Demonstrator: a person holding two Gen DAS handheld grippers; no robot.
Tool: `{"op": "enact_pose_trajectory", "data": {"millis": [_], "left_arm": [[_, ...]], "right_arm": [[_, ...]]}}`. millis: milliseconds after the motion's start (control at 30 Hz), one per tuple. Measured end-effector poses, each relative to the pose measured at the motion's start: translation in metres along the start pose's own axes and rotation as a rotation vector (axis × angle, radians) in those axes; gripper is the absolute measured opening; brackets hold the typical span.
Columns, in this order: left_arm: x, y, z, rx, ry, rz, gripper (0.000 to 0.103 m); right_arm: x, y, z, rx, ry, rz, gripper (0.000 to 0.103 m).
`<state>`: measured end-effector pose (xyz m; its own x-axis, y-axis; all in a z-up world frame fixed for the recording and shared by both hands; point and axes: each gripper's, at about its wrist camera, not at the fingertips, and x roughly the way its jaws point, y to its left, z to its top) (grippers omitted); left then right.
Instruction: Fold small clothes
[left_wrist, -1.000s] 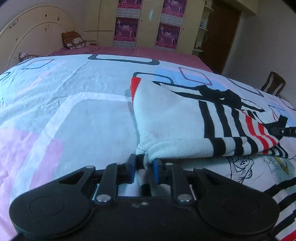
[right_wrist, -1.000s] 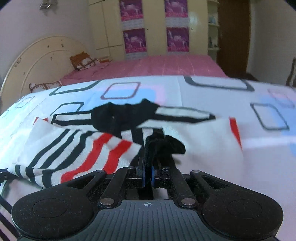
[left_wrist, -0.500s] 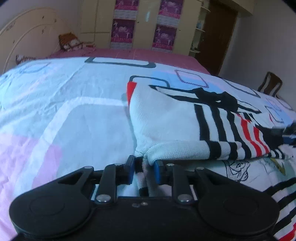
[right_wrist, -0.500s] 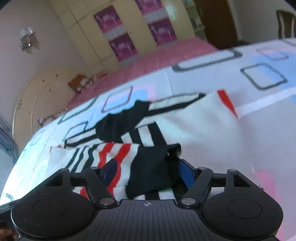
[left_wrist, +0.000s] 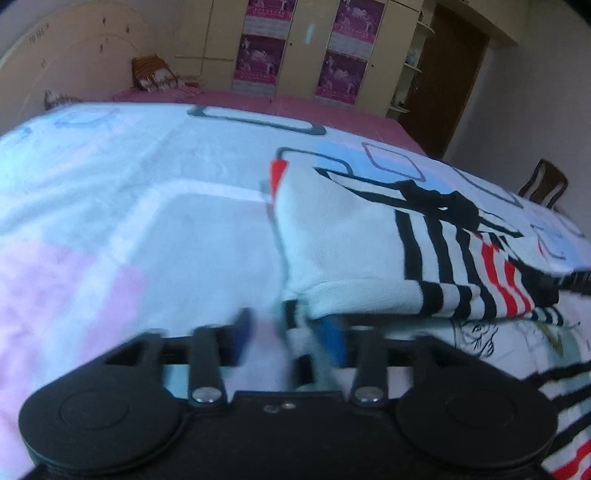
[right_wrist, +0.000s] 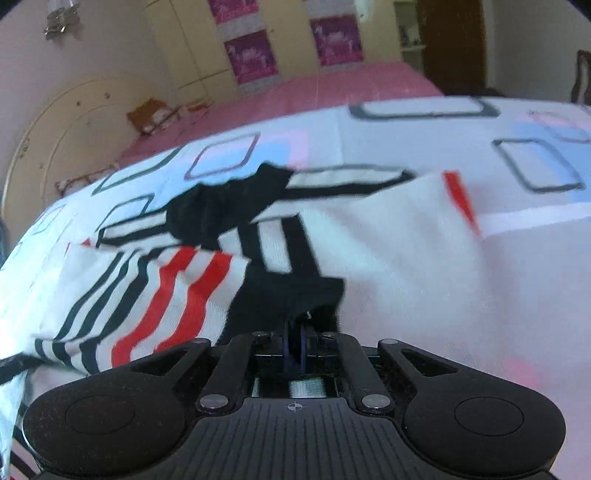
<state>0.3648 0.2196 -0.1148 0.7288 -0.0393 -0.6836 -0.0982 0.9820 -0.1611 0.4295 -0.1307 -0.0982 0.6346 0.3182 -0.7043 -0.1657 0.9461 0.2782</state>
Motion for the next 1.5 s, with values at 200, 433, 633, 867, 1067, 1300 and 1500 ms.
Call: {"op": "enact_pose_trajectory", "data": {"millis": [200, 433, 633, 867, 1067, 1300, 1500], "left_arm": [[-0.010, -0.013, 0.030, 0.012, -0.114, -0.052, 0.070], [0.077, -0.063, 0.076, 0.129, -0.048, -0.105, 0.071], [0.114, -0.025, 0.090, 0.106, 0.052, -0.033, 0.068], [0.063, -0.068, 0.071, 0.120, -0.048, -0.133, 0.073], [0.075, -0.075, 0.030, 0.220, -0.003, -0.083, 0.075], [0.057, -0.059, 0.035, 0.201, -0.007, -0.018, 0.067], [0.026, -0.104, 0.023, 0.214, -0.054, -0.107, 0.073]], "right_arm": [[-0.008, 0.019, 0.013, -0.111, -0.068, 0.011, 0.038], [0.056, 0.036, 0.039, -0.177, -0.006, -0.034, 0.025], [0.082, 0.008, 0.049, -0.132, 0.054, -0.092, 0.025], [0.055, 0.079, 0.038, -0.231, -0.031, 0.124, 0.054], [0.084, 0.102, 0.014, -0.374, 0.078, 0.117, 0.054], [0.058, 0.041, 0.020, -0.257, 0.059, -0.003, 0.054], [0.018, 0.084, 0.001, -0.308, 0.012, 0.120, 0.054]]}}
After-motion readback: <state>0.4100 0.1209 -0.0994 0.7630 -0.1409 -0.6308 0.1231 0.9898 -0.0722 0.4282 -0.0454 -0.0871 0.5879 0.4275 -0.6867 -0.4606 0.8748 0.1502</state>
